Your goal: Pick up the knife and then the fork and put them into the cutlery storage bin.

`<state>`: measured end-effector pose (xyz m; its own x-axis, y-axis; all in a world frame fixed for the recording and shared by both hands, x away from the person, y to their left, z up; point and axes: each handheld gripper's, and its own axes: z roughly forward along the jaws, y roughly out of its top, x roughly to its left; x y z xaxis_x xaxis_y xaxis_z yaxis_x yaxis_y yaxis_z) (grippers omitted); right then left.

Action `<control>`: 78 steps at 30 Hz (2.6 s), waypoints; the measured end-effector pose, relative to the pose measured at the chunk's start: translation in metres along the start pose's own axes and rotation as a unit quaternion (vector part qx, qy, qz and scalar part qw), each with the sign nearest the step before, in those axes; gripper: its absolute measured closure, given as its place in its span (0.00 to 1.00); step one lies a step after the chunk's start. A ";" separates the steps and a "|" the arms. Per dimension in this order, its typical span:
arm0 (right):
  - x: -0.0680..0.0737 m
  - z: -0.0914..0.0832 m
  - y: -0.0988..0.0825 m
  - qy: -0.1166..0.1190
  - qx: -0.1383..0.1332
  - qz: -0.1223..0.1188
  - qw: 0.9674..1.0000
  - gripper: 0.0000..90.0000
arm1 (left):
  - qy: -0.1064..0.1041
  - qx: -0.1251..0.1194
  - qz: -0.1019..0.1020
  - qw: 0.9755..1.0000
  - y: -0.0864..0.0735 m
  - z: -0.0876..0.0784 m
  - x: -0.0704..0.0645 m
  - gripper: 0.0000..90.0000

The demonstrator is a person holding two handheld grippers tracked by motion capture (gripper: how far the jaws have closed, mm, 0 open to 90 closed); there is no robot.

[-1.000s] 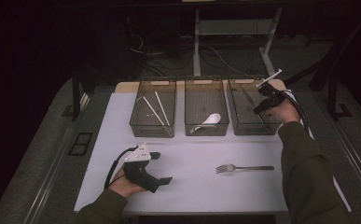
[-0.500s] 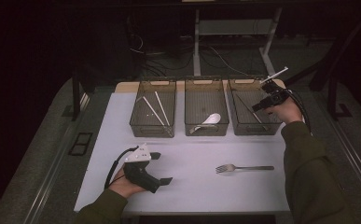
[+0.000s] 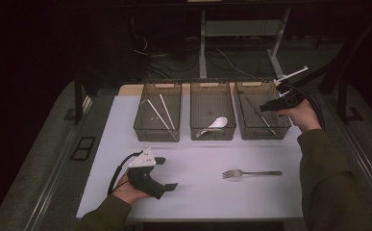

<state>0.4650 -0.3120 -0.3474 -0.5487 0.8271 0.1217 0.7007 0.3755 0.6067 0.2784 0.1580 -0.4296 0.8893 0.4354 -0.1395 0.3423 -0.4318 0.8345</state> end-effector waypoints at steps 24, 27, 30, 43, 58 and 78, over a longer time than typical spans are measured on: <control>0.039 -0.026 -0.063 0.049 -0.018 -0.052 0.997 0.99 | 0.001 0.001 -0.001 1.000 0.000 0.000 0.001 0.00; 0.045 -0.025 -0.072 0.051 -0.016 -0.057 0.997 0.99 | 0.002 0.001 -0.001 1.000 0.000 0.000 0.001 0.00; 0.051 -0.024 -0.081 0.052 -0.014 -0.064 0.997 0.99 | 0.002 0.001 -0.002 1.000 -0.001 0.000 0.001 0.00; 0.063 -0.022 -0.120 0.063 0.009 -0.079 0.995 0.99 | 0.002 0.000 -0.002 1.000 -0.001 0.000 0.001 0.00; 0.066 -0.007 -0.157 0.063 0.074 -0.091 0.991 0.99 | 0.002 0.001 -0.002 1.000 -0.001 0.000 0.001 0.00; 0.074 -0.018 -0.177 0.082 0.101 -0.100 0.986 0.99 | 0.000 0.003 -0.004 1.000 -0.001 0.001 0.000 0.00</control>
<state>0.2922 -0.3253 -0.4320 -0.7400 0.6554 0.1509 0.6384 0.6138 0.4645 0.2786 0.1581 -0.4307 0.8869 0.4382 -0.1462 0.3510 -0.4333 0.8301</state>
